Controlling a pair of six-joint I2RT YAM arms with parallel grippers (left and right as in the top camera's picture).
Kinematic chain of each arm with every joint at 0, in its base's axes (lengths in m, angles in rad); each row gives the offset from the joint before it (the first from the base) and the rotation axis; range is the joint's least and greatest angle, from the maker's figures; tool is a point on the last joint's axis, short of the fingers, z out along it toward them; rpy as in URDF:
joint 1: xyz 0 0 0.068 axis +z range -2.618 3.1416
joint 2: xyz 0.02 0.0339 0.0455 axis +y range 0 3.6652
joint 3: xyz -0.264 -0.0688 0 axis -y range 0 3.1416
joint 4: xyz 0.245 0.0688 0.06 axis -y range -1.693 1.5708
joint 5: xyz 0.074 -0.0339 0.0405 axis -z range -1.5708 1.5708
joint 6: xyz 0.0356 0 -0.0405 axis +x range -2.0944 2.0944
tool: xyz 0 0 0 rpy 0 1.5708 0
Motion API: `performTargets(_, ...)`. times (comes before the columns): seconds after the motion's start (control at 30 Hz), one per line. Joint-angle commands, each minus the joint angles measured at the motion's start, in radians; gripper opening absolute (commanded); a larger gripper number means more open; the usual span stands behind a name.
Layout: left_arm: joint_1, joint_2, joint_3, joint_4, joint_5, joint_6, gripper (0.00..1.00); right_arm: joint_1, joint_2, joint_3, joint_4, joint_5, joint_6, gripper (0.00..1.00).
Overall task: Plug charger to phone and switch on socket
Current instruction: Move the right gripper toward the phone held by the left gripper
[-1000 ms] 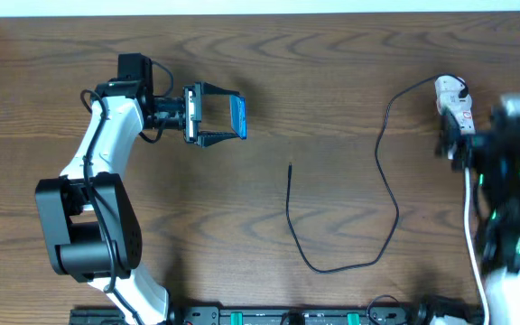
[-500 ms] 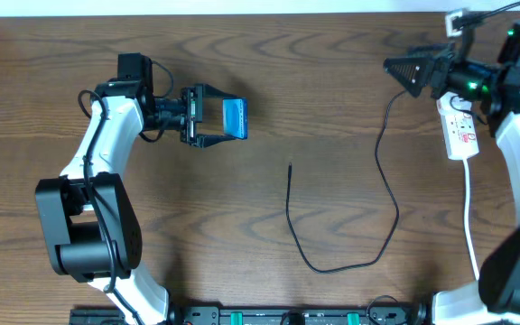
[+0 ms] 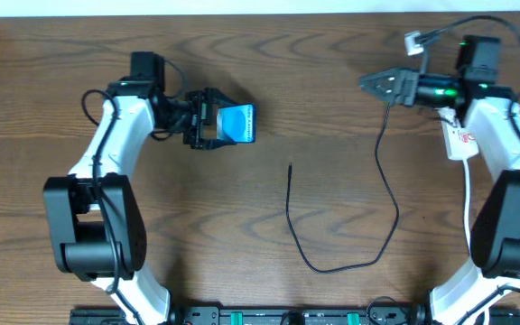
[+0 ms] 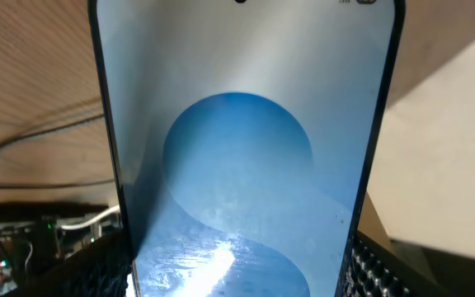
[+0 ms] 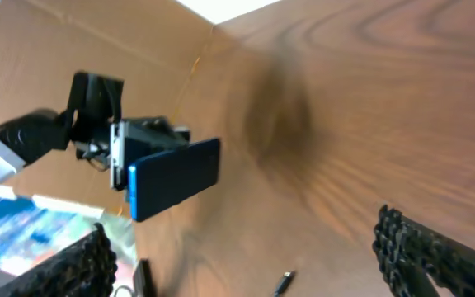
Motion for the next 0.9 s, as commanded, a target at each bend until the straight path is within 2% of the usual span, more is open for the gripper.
performTargets(0.0, -0.05, -0.035, 0.005, 0.037, -0.076, -0.089, 0.07, 0.079, 0.022, 0.018, -0.004, -0.018, 0.006, 0.81)
performTargets(0.07, -0.076, -0.035, 0.005, 0.077, -0.107, -0.114, 0.07, 0.114, 0.023, 0.018, -0.009, 0.003, 0.016, 0.77)
performTargets(0.2, -0.125, -0.035, 0.005, 0.162, -0.209, -0.176, 0.07, 0.182, 0.023, 0.018, -0.011, 0.06, 0.063, 0.94)
performTargets(0.23, -0.136, -0.035, 0.005, 0.182, -0.237, -0.19, 0.07, 0.196, 0.023, 0.018, -0.014, 0.083, 0.074, 0.96)
performTargets(0.4, -0.196, -0.035, 0.005, 0.28, -0.354, -0.233, 0.07, 0.257, 0.023, 0.018, -0.03, 0.136, 0.085, 0.94)
performTargets(0.67, -0.262, -0.035, 0.005, 0.391, -0.416, -0.324, 0.07, 0.316, 0.023, 0.018, -0.079, 0.26, 0.082, 0.93)
performTargets(0.87, -0.294, -0.035, 0.005, 0.393, -0.426, -0.356, 0.07, 0.351, 0.023, 0.018, -0.069, 0.315, 0.063, 0.94)
